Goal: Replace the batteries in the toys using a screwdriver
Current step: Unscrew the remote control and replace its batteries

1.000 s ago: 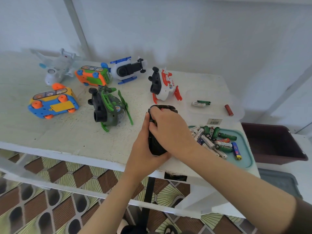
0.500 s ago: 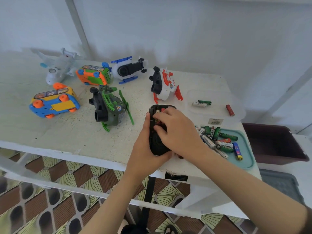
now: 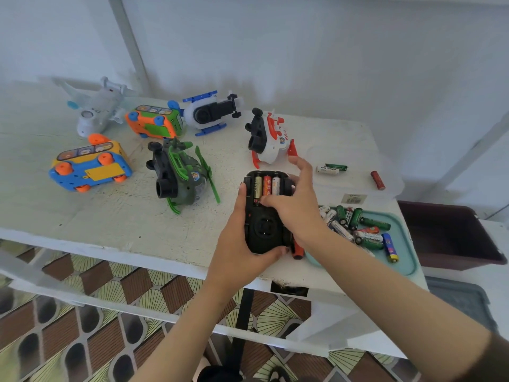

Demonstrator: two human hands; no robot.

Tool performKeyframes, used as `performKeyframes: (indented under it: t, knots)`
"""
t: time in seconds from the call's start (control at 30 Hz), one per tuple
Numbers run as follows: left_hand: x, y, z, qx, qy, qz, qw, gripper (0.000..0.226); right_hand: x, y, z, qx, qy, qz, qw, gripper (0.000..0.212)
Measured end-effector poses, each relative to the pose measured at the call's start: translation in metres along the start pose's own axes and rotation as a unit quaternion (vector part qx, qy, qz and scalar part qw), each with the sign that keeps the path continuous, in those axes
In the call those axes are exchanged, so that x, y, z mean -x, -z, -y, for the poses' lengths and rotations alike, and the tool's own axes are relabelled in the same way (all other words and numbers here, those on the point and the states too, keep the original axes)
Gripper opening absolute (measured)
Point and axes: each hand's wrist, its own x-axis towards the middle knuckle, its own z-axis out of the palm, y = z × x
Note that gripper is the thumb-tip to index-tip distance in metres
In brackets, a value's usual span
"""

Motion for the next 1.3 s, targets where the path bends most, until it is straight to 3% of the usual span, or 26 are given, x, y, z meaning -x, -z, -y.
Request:
performKeyframes:
  t: [0.17, 0.3, 0.37, 0.53, 0.63, 0.77, 0.9, 1.0, 1.13, 1.3]
  knots:
    - [0.001, 0.0, -0.002, -0.005, 0.006, -0.01, 1.0, 0.12, -0.002, 0.003, -0.002, 0.062, 0.05, 0.016, 0.997, 0.077]
    - [0.002, -0.001, -0.003, -0.03, 0.0, -0.057, 0.998, 0.121, -0.006, 0.012, 0.006, 0.032, 0.015, 0.13, 0.991, 0.044]
    - [-0.001, 0.0, -0.003, -0.033, -0.004, -0.073, 0.997, 0.12, -0.009, 0.017, 0.012, 0.037, 0.003, 0.171, 0.985, 0.04]
    - [-0.002, 0.003, -0.005, -0.002, 0.011, -0.075, 0.997, 0.121, -0.02, 0.032, 0.016, 0.191, 0.063, 0.11, 0.973, 0.029]
    - [-0.003, 0.001, -0.003, 0.007, 0.016, -0.1, 0.995, 0.12, -0.025, 0.041, 0.012, 0.311, 0.113, 0.082, 0.94, 0.027]
    - [-0.003, -0.003, -0.001, 0.016, 0.02, -0.127, 0.992, 0.119, -0.027, 0.042, 0.004, 0.465, 0.129, 0.113, 0.869, 0.029]
    - [-0.003, -0.002, -0.002, 0.024, 0.019, -0.136, 0.99, 0.116, -0.031, 0.029, 0.001, 0.516, 0.129, 0.133, 0.836, 0.031]
    - [-0.003, 0.0, -0.002, 0.033, 0.015, -0.135, 0.99, 0.114, -0.037, 0.019, 0.002, 0.509, 0.129, 0.141, 0.839, 0.032]
    - [-0.005, 0.002, -0.002, 0.039, 0.014, -0.128, 0.991, 0.114, -0.039, 0.009, 0.008, 0.412, 0.113, 0.15, 0.892, 0.032]
    - [-0.001, 0.003, -0.003, 0.033, 0.016, -0.087, 0.996, 0.121, -0.031, 0.002, 0.012, 0.379, 0.094, 0.132, 0.911, 0.026]
